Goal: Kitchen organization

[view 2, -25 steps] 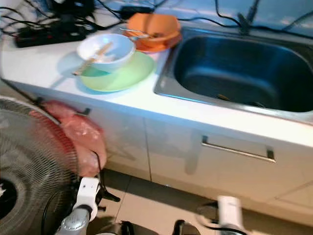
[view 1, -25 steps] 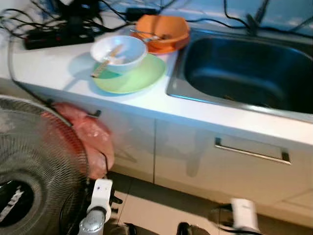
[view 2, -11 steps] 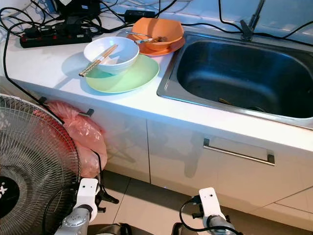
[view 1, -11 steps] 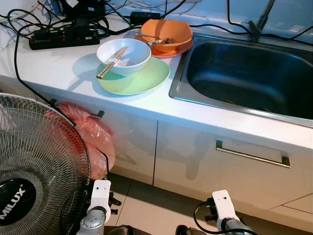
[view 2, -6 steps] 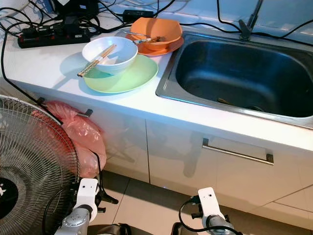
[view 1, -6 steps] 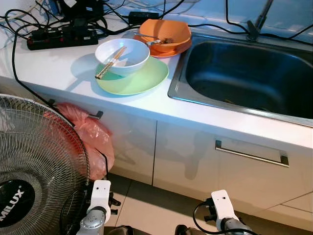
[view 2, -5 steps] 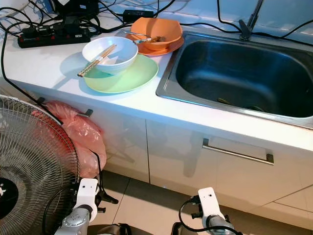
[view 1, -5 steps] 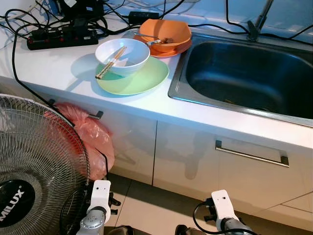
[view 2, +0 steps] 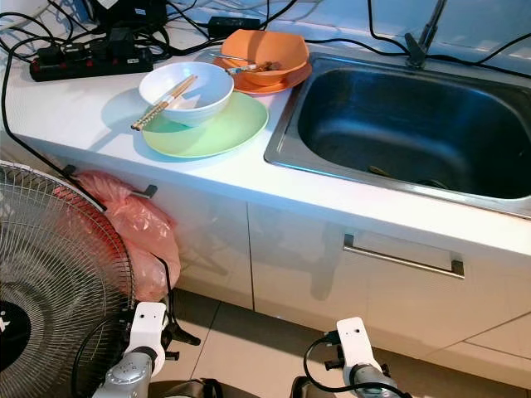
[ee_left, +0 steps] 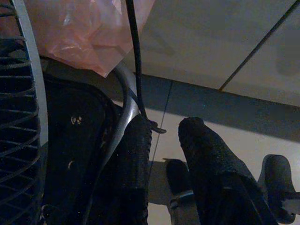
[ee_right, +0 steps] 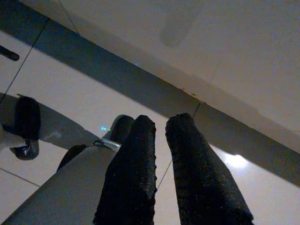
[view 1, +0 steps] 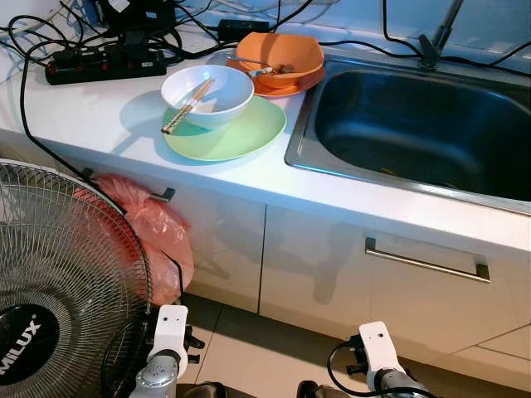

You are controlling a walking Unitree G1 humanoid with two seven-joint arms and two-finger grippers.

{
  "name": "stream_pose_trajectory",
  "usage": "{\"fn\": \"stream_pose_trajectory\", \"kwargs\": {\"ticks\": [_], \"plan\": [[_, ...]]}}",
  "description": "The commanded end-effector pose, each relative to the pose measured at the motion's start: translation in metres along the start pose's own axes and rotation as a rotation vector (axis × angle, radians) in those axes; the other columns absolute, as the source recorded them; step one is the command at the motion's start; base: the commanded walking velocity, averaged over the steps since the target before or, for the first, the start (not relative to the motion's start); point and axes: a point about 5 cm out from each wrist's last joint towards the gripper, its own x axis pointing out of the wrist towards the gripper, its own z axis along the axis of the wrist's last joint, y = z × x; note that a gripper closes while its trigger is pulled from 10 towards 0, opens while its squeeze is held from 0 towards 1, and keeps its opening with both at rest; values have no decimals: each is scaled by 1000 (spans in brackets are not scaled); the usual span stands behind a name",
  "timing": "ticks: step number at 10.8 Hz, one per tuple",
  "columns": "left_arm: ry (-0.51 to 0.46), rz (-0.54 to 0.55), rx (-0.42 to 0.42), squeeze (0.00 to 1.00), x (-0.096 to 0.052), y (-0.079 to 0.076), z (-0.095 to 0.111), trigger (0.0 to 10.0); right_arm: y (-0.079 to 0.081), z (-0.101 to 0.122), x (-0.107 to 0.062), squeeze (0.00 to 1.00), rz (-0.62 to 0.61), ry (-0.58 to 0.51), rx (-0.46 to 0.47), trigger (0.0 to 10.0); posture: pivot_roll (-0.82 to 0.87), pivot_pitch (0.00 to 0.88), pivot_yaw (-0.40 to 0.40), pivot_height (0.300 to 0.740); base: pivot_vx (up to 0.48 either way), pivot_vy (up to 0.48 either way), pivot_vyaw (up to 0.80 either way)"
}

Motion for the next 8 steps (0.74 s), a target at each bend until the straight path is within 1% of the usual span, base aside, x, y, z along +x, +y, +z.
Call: {"fn": "stream_pose_trajectory", "kwargs": {"ticks": [1, 5, 6, 8], "plan": [[16, 12, -9, 0, 0, 1, -2, 10000, 1, -4, -1, 0, 4, 13, 4, 10000, 8, 134, -17, 740, 0, 0, 0], [16, 12, -9, 0, 0, 1, -2, 10000, 1, -4, -1, 0, 4, 13, 4, 10000, 8, 134, -17, 740, 0, 0, 0], [21, 5, -1, 0, -1, 1, -5, 10000, 2, -9, -2, 0, 11, 28, -7, 10000, 4, 117, -12, 740, 0, 0, 0], [21, 4, 1, 0, -1, 1, -5, 10000, 3, -10, -2, 0, 13, 30, -7, 10000, 6, 127, -14, 740, 0, 0, 0]]}}
